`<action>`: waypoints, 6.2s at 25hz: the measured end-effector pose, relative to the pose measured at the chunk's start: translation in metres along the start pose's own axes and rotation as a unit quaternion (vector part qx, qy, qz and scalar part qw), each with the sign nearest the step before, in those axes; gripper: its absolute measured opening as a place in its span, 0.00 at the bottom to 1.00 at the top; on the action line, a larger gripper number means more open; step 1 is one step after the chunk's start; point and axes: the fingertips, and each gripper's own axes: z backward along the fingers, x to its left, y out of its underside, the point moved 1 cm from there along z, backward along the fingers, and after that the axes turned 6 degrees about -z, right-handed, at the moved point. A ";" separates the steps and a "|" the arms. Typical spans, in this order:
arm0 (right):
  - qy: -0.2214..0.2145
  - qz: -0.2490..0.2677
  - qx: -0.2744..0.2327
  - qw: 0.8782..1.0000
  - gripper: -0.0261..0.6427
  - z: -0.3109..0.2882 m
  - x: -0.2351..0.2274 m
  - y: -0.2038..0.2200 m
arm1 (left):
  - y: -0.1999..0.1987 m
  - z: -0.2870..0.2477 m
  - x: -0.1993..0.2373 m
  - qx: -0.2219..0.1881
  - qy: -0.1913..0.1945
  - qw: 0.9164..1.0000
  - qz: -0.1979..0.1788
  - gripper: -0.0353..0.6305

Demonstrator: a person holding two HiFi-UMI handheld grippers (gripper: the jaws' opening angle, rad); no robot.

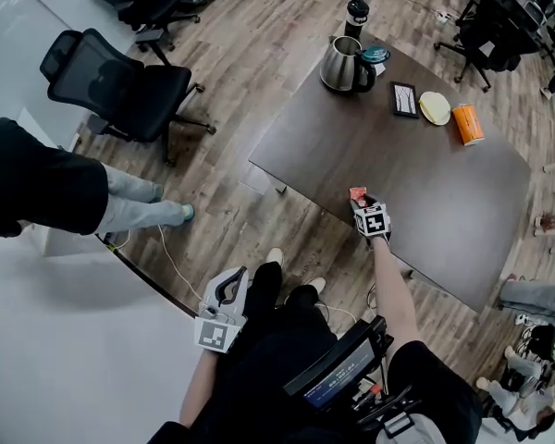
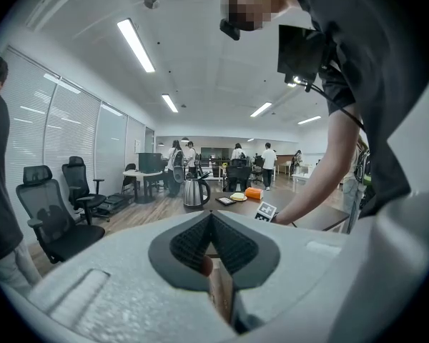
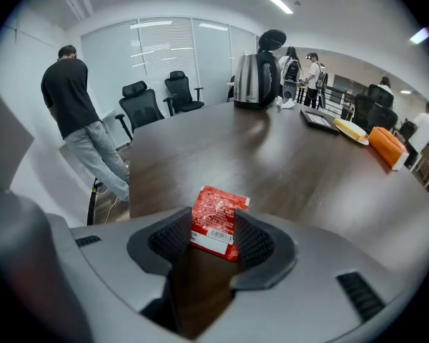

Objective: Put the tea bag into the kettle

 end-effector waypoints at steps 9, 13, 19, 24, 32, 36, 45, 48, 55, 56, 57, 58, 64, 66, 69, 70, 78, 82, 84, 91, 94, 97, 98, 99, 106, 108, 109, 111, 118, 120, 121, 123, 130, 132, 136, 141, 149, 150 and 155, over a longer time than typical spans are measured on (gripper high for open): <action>0.029 -0.012 0.013 0.999 0.13 -0.002 -0.008 0.000 | 0.002 -0.002 0.004 0.001 -0.002 1.000 -0.002 0.06; 0.035 -0.019 0.019 0.999 0.11 -0.002 -0.010 0.000 | 0.002 -0.001 0.006 0.003 -0.004 1.000 0.003 0.06; 0.029 -0.039 0.024 0.999 0.11 0.006 -0.003 0.001 | -0.004 -0.004 0.005 -0.008 0.000 1.000 0.001 0.06; 0.006 -0.106 0.008 0.994 0.11 0.019 0.007 0.019 | -0.011 -0.011 -0.002 -0.023 0.010 1.000 -0.001 0.06; -0.002 -0.160 -0.028 0.987 0.10 0.055 0.009 0.038 | -0.022 -0.026 -0.030 -0.048 0.057 0.997 -0.018 0.06; -0.022 -0.215 -0.072 0.974 0.10 0.072 0.011 0.037 | -0.025 -0.031 -0.043 -0.053 0.075 0.996 -0.020 0.06; -0.195 -0.377 -0.267 0.865 0.10 0.161 0.034 -0.008 | -0.034 -0.044 -0.077 -0.071 0.127 0.989 -0.031 0.06; -0.271 -0.401 -0.327 0.812 0.10 0.199 0.044 -0.020 | -0.035 -0.047 -0.087 -0.072 0.144 0.986 -0.038 0.06; -0.397 -0.394 -0.421 0.714 0.10 0.291 0.082 -0.044 | -0.041 -0.053 -0.105 -0.078 0.179 0.979 -0.051 0.06; -0.423 -0.393 -0.437 0.689 0.10 0.307 0.089 -0.049 | -0.041 -0.053 -0.106 -0.078 0.183 0.979 -0.052 0.06; -0.450 -0.393 -0.452 0.662 0.10 0.324 0.095 -0.054 | -0.042 -0.054 -0.107 -0.078 0.186 0.978 -0.053 0.06; -0.474 -0.392 -0.466 0.636 0.10 0.340 0.101 -0.060 | -0.042 -0.055 -0.108 -0.079 0.188 0.978 -0.053 0.06; -0.591 -0.370 -0.523 0.490 0.10 0.423 0.129 -0.092 | -0.039 -0.058 -0.112 -0.079 0.197 0.976 -0.049 0.06; -0.617 -0.366 -0.536 0.445 0.10 0.443 0.133 -0.101 | -0.039 -0.059 -0.111 -0.080 0.198 0.976 -0.050 0.06; -0.640 -0.356 -0.555 0.393 0.10 0.464 0.137 -0.099 | -0.038 -0.059 -0.109 -0.082 0.198 0.976 -0.047 0.06; -0.643 -0.358 -0.557 0.386 0.10 0.470 0.139 -0.102 | -0.038 -0.059 -0.108 -0.083 0.197 0.976 -0.046 0.06; -0.666 -0.330 -0.557 0.370 0.10 0.502 0.158 -0.131 | -0.036 -0.056 -0.097 -0.087 0.184 0.978 -0.034 0.06; -0.665 -0.334 -0.552 0.376 0.10 0.495 0.164 -0.135 | -0.035 -0.055 -0.089 -0.088 0.181 0.979 -0.030 0.06; -0.662 -0.337 -0.551 0.381 0.10 0.492 0.167 -0.138 | -0.034 -0.055 -0.086 -0.090 0.179 0.979 -0.029 0.06; -0.625 -0.339 -0.540 0.450 0.10 0.469 0.178 -0.164 | -0.032 -0.059 -0.071 -0.094 0.178 0.979 -0.024 0.06; -0.524 -0.340 -0.546 0.558 0.10 0.438 0.178 -0.169 | -0.033 -0.063 -0.061 -0.102 0.177 0.979 -0.024 0.06; -0.381 -0.293 -0.535 0.695 0.10 0.404 0.178 -0.171 | -0.033 -0.065 -0.051 -0.104 0.172 0.979 -0.022 0.06; -0.340 -0.262 -0.529 0.732 0.10 0.397 0.181 -0.171 | -0.033 -0.065 -0.049 -0.103 0.172 0.979 -0.022 0.06; -0.308 -0.230 -0.524 0.760 0.10 0.391 0.184 -0.172 | -0.034 -0.065 -0.045 -0.103 0.173 0.979 -0.023 0.06; -0.255 -0.161 -0.499 0.812 0.10 0.362 0.215 -0.188 | -0.034 -0.070 -0.008 -0.114 0.175 0.977 -0.033 0.06; -0.252 -0.161 -0.496 0.815 0.10 0.356 0.220 -0.194 | -0.035 -0.071 0.004 -0.116 0.176 0.977 -0.031 0.06; -0.249 -0.161 -0.495 0.817 0.10 0.352 0.223 -0.197 | -0.035 -0.072 0.010 -0.117 0.177 0.977 -0.031 0.06; -0.243 -0.160 -0.491 0.821 0.10 0.345 0.228 -0.202 | -0.035 -0.073 0.021 -0.118 0.180 0.976 -0.032 0.06; -0.222 -0.146 -0.479 0.836 0.10 0.324 0.229 -0.218 | -0.039 -0.092 0.044 -0.123 0.192 0.973 -0.037 0.06; -0.222 -0.149 -0.479 0.836 0.10 0.321 0.224 -0.220 | -0.044 -0.101 0.046 -0.124 0.190 0.973 -0.036 0.06; -0.223 -0.151 -0.479 0.836 0.10 0.319 0.220 -0.221 | -0.046 -0.106 0.045 -0.124 0.190 0.973 -0.037 0.06; -0.224 -0.154 -0.478 0.835 0.10 0.315 0.210 -0.223 | -0.050 -0.119 0.041 -0.121 0.192 0.973 -0.042 0.06; -0.234 -0.159 -0.476 0.832 0.10 0.300 0.161 -0.237 | -0.078 -0.172 0.013 -0.119 0.200 0.971 -0.058 0.06; -0.239 -0.163 -0.477 0.830 0.10 0.296 0.142 -0.240 | -0.086 -0.187 0.001 -0.115 0.201 0.971 -0.066 0.06; -0.254 -0.163 -0.472 0.828 0.09 0.286 0.108 -0.244 | -0.095 -0.217 -0.020 -0.105 0.192 0.973 -0.070 0.06; -0.271 -0.161 -0.463 0.829 0.09 0.274 0.072 -0.241 | -0.092 -0.241 -0.039 -0.092 0.165 0.981 -0.046 0.06; -0.258 -0.165 -0.451 0.838 0.09 0.264 0.042 -0.242 | -0.078 -0.265 -0.052 -0.060 0.177 0.982 -0.032 0.06; -0.254 -0.165 -0.450 0.840 0.09 0.263 0.039 -0.242 | -0.080 -0.269 -0.053 -0.062 0.181 0.981 -0.032 0.06; -0.232 -0.166 -0.448 0.848 0.09 0.255 0.029 -0.252 | -0.090 -0.291 -0.049 -0.081 0.203 0.975 -0.035 0.06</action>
